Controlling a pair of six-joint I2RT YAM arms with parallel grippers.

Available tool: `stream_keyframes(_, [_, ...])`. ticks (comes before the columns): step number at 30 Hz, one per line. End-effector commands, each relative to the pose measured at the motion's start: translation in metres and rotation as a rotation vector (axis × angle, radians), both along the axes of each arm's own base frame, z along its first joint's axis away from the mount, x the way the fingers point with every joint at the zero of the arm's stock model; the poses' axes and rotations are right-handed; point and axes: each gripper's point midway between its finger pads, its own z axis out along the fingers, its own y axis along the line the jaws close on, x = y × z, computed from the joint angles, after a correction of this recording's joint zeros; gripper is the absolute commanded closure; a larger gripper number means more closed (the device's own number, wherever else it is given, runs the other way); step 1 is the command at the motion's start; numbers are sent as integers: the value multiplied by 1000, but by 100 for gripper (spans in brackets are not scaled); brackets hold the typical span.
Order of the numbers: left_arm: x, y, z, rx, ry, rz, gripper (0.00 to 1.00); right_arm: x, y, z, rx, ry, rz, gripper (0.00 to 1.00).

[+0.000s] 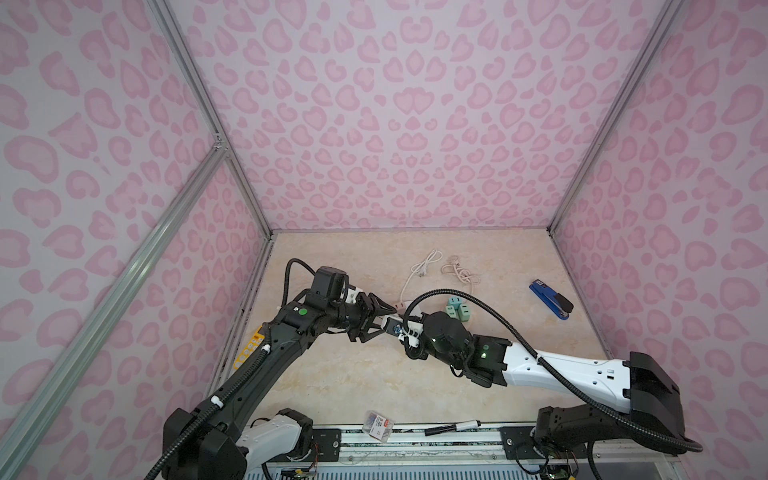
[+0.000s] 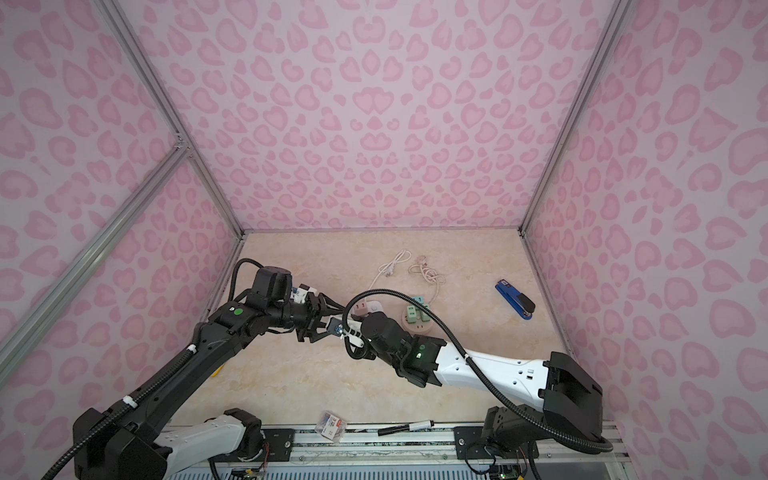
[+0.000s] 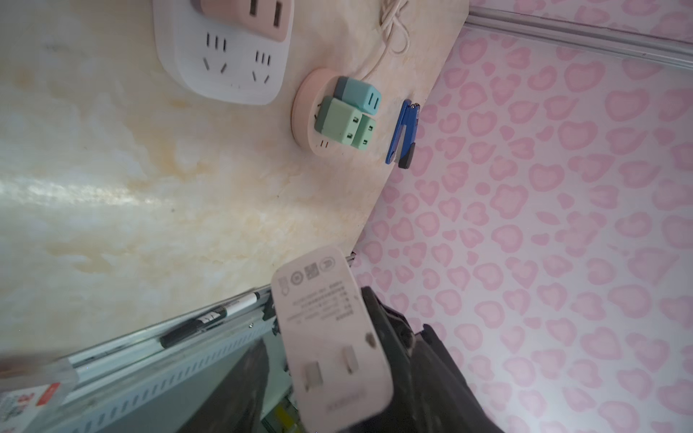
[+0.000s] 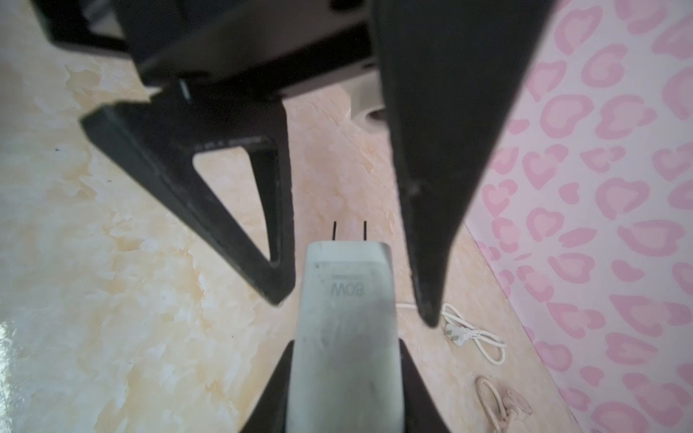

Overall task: Insert the plug
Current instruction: 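Hold the white charger with both grippers and turn it prongs-down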

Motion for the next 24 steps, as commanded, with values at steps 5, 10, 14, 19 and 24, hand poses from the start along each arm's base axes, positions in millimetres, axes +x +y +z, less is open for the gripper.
stream_keyframes(5, [38,80,-21,494,-366,154,36,8,-17,-9,94,388,-46,100])
stream_keyframes(10, [43,82,6,493,-660,119,40,13,-33,-10,160,748,-62,100])
stream_keyframes(14, [26,44,24,278,-806,-41,42,-3,-33,-3,173,1009,-2,100])
stream_keyframes(19, [16,14,46,41,-904,-102,42,-13,-30,3,217,1156,51,100])
stream_keyframes(24, [-4,-8,62,-110,-1000,-212,43,-12,-28,7,284,1248,105,100])
